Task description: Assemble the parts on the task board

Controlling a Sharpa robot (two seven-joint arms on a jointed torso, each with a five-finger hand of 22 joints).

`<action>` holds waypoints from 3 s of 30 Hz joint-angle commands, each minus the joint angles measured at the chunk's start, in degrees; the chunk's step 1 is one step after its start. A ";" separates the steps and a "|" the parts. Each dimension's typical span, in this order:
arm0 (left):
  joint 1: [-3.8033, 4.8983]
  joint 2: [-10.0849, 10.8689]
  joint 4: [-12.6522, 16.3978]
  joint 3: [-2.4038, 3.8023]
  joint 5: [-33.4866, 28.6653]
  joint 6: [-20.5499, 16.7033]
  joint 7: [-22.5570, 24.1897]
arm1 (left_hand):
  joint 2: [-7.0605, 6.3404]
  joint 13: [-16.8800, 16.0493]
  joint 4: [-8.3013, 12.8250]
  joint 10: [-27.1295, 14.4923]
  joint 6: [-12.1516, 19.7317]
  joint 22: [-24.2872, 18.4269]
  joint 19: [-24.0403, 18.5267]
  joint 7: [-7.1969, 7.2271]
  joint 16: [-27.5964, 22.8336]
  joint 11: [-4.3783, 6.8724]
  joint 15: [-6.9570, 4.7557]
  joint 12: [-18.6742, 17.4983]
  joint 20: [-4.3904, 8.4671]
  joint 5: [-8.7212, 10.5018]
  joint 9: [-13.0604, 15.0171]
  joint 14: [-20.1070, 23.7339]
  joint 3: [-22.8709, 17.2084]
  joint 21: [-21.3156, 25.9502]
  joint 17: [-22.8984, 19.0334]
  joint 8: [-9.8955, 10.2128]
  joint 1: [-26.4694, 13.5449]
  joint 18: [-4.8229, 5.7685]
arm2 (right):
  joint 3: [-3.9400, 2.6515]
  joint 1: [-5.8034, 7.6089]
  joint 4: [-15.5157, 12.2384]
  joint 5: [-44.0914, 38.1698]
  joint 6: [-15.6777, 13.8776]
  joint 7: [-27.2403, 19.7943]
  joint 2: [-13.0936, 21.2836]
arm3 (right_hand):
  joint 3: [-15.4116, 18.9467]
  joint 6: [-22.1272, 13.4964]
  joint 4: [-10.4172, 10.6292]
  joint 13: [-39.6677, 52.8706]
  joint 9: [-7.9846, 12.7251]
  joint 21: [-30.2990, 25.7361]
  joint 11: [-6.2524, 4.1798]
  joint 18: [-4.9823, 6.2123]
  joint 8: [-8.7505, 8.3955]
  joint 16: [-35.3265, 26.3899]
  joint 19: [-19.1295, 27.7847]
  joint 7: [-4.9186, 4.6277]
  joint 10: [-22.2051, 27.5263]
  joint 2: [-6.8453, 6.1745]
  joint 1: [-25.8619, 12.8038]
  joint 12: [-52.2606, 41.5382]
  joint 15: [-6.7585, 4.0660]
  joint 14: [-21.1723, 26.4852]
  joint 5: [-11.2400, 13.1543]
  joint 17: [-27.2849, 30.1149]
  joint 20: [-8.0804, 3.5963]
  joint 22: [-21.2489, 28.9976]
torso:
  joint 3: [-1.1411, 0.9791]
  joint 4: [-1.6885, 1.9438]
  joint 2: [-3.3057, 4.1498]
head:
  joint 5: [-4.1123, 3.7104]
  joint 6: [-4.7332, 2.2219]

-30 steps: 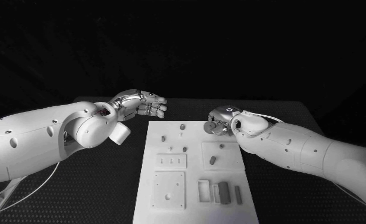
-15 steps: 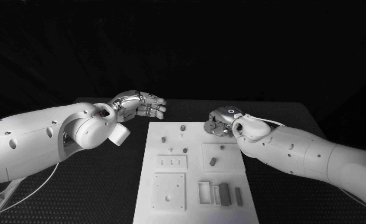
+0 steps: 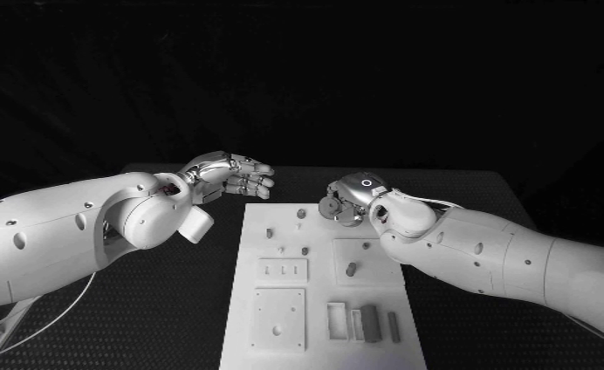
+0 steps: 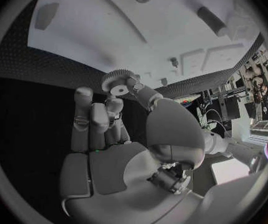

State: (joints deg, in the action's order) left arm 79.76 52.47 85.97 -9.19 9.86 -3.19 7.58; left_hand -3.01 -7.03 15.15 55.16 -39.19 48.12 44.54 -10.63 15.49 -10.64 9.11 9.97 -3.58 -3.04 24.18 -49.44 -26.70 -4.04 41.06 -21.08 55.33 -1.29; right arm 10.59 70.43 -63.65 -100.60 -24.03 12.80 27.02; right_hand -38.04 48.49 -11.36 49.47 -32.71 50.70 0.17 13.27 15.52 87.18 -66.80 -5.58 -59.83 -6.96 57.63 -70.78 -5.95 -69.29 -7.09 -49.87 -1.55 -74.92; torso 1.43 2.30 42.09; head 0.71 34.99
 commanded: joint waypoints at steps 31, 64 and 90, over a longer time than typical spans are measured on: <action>0.09 -0.77 0.61 0.06 0.89 0.29 0.20 | -0.02 0.08 -0.01 -0.14 0.39 -0.10 -0.44 -2.76 -0.43 -0.17 0.09 -0.32 0.10 0.21 -0.08 0.00 0.09 0.12 0.16 0.07 -0.13 0.39 | 0.36 -1.24 1.61 -1.65 5.98 1.52 -8.17 | -0.23 7.47 1.04 -0.29 0.03 -0.08 -0.06 1.73 -0.29 -0.37 -0.23 -0.92 -0.51 -1.22 -0.31 0.76 0.05 0.19 -0.11 1.10 -0.31 -0.90 | 0.04 0.38 0.18 | 0.04 0.34; 0.10 -0.89 0.97 0.07 0.92 0.30 -0.10 | -0.07 0.09 -0.04 -0.13 0.41 -0.14 -0.45 -2.77 -0.51 -0.18 0.10 -0.39 0.08 0.21 -0.09 0.00 0.13 0.12 0.21 0.06 -0.17 0.40 | 1.31 -1.97 4.22 0.27 6.71 0.82 -9.96 | -0.10 4.50 0.97 -0.08 0.79 -0.54 0.82 1.73 -2.18 -0.64 0.21 -1.88 0.20 -1.61 -0.17 0.96 0.82 0.75 -0.10 0.98 -0.04 -0.98 | 0.08 0.40 0.21 | 0.33 0.71; 0.05 -1.99 -1.10 0.00 1.19 0.42 0.26 | 0.02 0.09 -0.09 -0.15 0.46 -0.17 -0.47 -2.79 -0.58 -0.19 0.12 -0.45 0.07 0.21 -0.11 0.01 0.14 0.12 0.24 0.08 -0.22 0.40 | 1.27 -1.93 2.16 2.39 3.96 0.23 -7.71 | -0.16 -0.11 1.95 0.24 2.52 -0.95 2.44 1.73 -4.84 -0.76 0.48 -3.55 1.27 -2.96 0.03 0.82 2.39 1.33 -0.07 0.79 0.34 -1.05 | 0.00 0.41 0.16 | 0.19 0.83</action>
State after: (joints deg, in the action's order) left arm 79.75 50.50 84.85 -9.23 10.87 -3.16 7.22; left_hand -3.01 -7.03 15.15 55.16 -39.19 48.04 44.54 -10.63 15.26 -10.64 9.11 9.73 -3.58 -3.04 24.13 -49.45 -26.70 -4.04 41.23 -21.08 55.33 -1.29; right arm 11.83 68.56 -61.06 -98.78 -19.13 13.88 19.19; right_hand -38.19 46.80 -9.63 49.62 -30.25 50.15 1.39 13.26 10.96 86.70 -66.53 -7.27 -59.67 -9.29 57.55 -70.11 -3.99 -67.96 -7.10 -48.98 -1.29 -74.92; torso 1.46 2.71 42.26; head 0.80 35.82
